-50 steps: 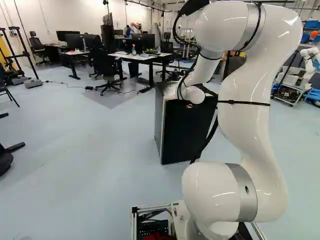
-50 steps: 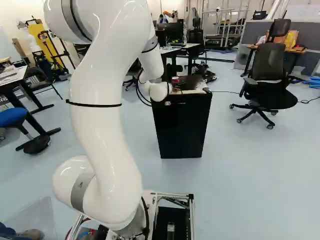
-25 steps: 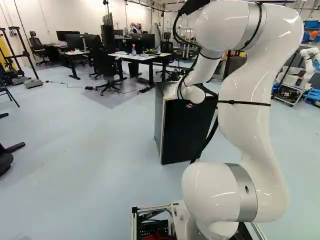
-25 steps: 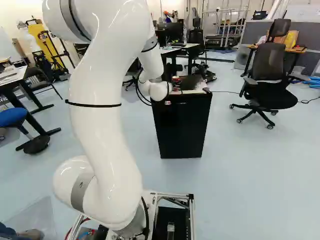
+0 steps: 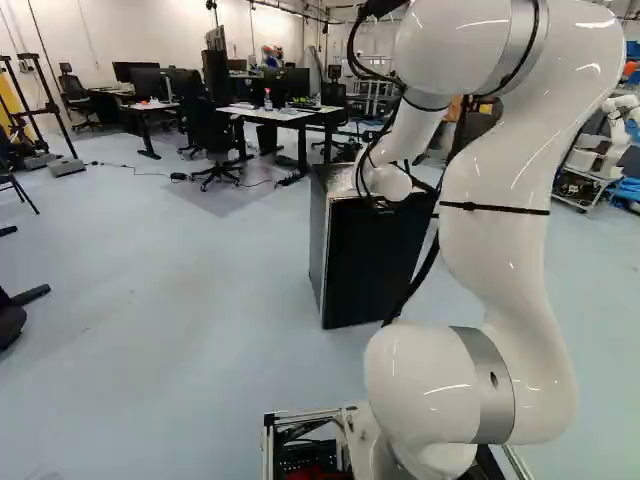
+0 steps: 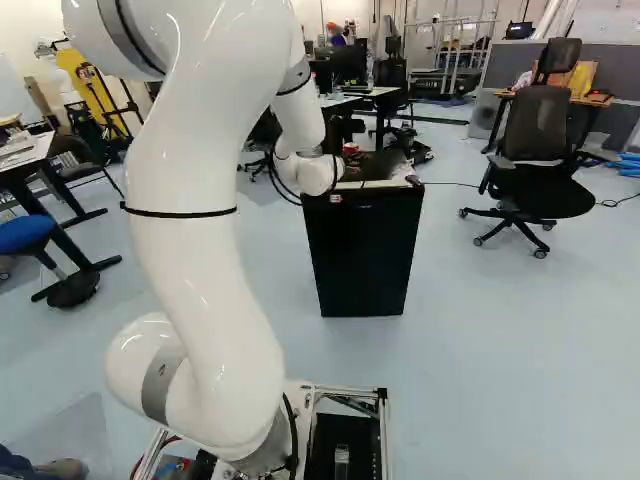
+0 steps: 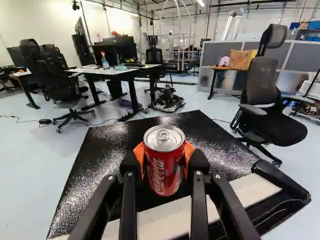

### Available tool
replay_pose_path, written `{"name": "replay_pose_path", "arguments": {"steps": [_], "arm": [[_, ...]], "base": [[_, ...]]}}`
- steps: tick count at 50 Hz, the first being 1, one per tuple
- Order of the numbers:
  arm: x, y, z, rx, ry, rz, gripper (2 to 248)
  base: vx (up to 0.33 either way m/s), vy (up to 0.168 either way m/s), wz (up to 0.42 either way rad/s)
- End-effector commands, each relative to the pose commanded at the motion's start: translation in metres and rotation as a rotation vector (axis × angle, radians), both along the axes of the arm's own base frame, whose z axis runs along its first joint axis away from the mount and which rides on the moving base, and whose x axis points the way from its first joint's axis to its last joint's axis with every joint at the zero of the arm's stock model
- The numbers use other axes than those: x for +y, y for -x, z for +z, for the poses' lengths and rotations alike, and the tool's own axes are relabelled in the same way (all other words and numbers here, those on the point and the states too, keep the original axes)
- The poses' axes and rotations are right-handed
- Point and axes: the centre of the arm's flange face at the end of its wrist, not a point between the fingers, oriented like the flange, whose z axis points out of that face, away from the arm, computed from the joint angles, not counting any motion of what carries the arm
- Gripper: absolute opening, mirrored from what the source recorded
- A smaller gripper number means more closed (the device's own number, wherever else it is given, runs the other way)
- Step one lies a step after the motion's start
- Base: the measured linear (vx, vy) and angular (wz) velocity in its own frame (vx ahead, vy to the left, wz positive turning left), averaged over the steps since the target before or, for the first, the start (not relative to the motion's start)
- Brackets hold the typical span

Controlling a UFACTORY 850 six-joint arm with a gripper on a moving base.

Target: Grab a drink from the fridge

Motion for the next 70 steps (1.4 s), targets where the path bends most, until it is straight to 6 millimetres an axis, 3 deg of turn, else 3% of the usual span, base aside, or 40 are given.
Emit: {"name": "replay_pose_path", "arguments": {"steps": [36,53,70], "arm": [[0.013,0.019,0.004,0.012,-0.002,0.016,97],[0.028,0.046,0.007,0.028,-0.003,0.038,97],[0.048,0.085,0.009,0.05,-0.005,0.068,97]], "base": [[0.0,0.0,0.0],[0.0,0.0,0.0],[0.0,0.0,0.0]]}}
